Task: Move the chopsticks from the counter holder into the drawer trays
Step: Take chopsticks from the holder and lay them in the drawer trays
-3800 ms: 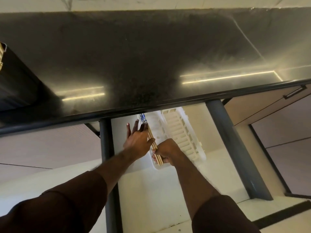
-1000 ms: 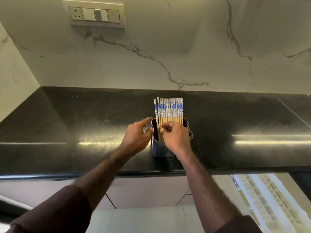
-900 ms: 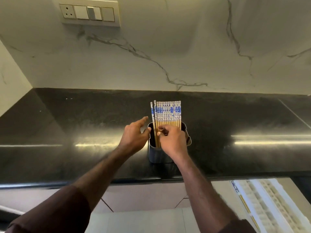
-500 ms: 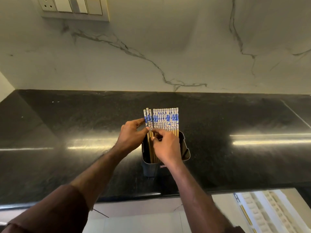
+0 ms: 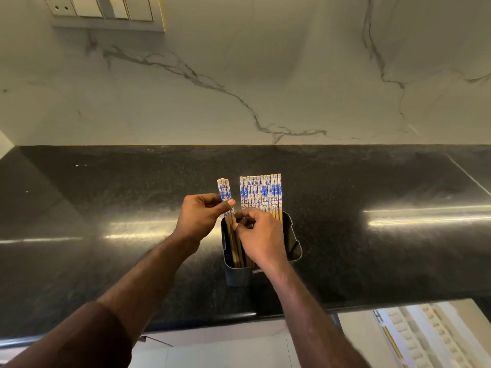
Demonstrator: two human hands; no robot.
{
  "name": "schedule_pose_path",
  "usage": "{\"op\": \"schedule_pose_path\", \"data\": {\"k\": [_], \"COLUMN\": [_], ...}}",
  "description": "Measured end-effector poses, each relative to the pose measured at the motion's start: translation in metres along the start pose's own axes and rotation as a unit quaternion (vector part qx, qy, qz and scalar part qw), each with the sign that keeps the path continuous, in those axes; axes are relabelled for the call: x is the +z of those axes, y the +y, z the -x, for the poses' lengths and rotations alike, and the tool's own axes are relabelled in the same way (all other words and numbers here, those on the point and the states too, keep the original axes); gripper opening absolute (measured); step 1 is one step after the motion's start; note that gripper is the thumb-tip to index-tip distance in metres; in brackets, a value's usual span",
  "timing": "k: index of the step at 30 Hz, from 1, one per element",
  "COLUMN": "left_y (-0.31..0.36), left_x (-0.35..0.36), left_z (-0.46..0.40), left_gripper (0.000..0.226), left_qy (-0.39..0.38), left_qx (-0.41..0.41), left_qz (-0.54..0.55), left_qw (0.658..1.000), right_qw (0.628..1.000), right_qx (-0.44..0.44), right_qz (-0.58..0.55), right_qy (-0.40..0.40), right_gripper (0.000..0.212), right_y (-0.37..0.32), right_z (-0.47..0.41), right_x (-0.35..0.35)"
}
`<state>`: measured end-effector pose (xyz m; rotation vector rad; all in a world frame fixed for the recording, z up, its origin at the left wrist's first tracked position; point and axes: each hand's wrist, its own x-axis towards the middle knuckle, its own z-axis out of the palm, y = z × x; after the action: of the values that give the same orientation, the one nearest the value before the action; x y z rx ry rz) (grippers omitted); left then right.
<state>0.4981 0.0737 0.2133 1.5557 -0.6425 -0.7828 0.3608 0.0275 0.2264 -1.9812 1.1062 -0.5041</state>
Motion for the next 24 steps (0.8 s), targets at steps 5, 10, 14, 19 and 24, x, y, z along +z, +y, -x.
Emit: {"op": "schedule_pose_path", "data": {"k": [5, 10, 14, 19, 24], "left_y": [0.016, 0.056, 0.094, 0.136, 0.153], "left_x": [-0.002, -0.007, -0.016, -0.027, -0.038], "left_z": [0.012, 0.034, 0.049, 0.073, 0.106], "left_gripper": [0.011, 0.023, 0.027, 0.03, 0.028], "left_qy": [-0.008, -0.027, -0.036, -0.032, -0.024], "left_qx": [0.005, 0.071, 0.095, 0.135, 0.15], "left_qz": [0.073, 0.111, 0.131, 0.125, 0.142], "left_qw": [0.997, 0.991, 0.986, 0.982, 0.978], "right_qw": [0.999, 0.994, 0.985, 0.969, 0.948], "right_qx": [0.0, -0.018, -0.042, -0.074, -0.049], "right_qz": [-0.026, -0.089, -0.137, -0.197, -0.25], "right_qy": [-0.019, -0.065, -0.1, -0.131, -0.19], "right_gripper": [0.013, 0.011, 0.014, 0.012, 0.024], "right_y": [0.001, 0.0, -0.007, -0.026, -0.042], "right_z": [0.0, 0.003, 0.011, 0.034, 0.074], "right_x": [-0.002, -0.008, -0.017, -0.036, -0.049]}}
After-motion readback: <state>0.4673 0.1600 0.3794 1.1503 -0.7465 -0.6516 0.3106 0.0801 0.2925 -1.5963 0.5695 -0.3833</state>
